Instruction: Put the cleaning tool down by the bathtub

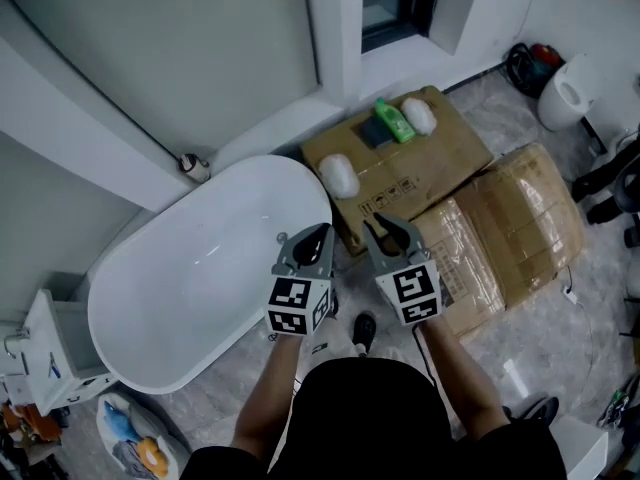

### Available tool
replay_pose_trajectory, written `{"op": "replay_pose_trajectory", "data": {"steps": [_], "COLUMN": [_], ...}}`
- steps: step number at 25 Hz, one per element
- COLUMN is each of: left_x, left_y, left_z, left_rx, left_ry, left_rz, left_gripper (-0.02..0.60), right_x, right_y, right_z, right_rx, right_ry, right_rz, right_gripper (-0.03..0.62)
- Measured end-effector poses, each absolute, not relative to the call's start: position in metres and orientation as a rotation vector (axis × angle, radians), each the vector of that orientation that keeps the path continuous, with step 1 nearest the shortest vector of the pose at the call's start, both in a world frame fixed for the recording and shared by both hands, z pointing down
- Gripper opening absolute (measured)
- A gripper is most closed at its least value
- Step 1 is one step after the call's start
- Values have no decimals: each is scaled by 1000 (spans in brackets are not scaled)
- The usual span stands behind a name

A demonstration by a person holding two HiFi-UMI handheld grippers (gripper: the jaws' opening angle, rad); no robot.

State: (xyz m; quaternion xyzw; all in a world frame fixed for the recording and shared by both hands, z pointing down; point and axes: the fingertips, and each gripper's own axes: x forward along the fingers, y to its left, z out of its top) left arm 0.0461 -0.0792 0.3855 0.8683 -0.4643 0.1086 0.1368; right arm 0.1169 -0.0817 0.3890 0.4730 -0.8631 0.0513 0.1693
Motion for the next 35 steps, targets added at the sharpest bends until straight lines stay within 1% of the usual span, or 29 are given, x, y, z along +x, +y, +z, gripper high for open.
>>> {"op": "replay_pose_trajectory", "data": {"steps": [6,16,19,22,35], "left_x": [38,35,35,36,37], "left_y": [-61,-40,-37,-33,-31], "left_z": [344,305,298,294,291], "left_rx": [2568,2608,2620,2628,2633], "left_ry": [-1406,-1462,-1474,-1477,-1488], "left_rz": [249,173,165,163,171], "left_gripper": [-2,-2,-2,-2,-2], "right_x": [113,101,103,108,126], "right_y": [-58,-37,-31,-28,-26], "right_z": [341,295,289,286,282], "right_rx": [1361,1330,1345,1368,1404], "right_ry": [-2527,-2613,-2621,-2630,-2649], "right_rz": [59,-71,-84,-71,-34], "right_gripper": [63,28,25,8,6]}}
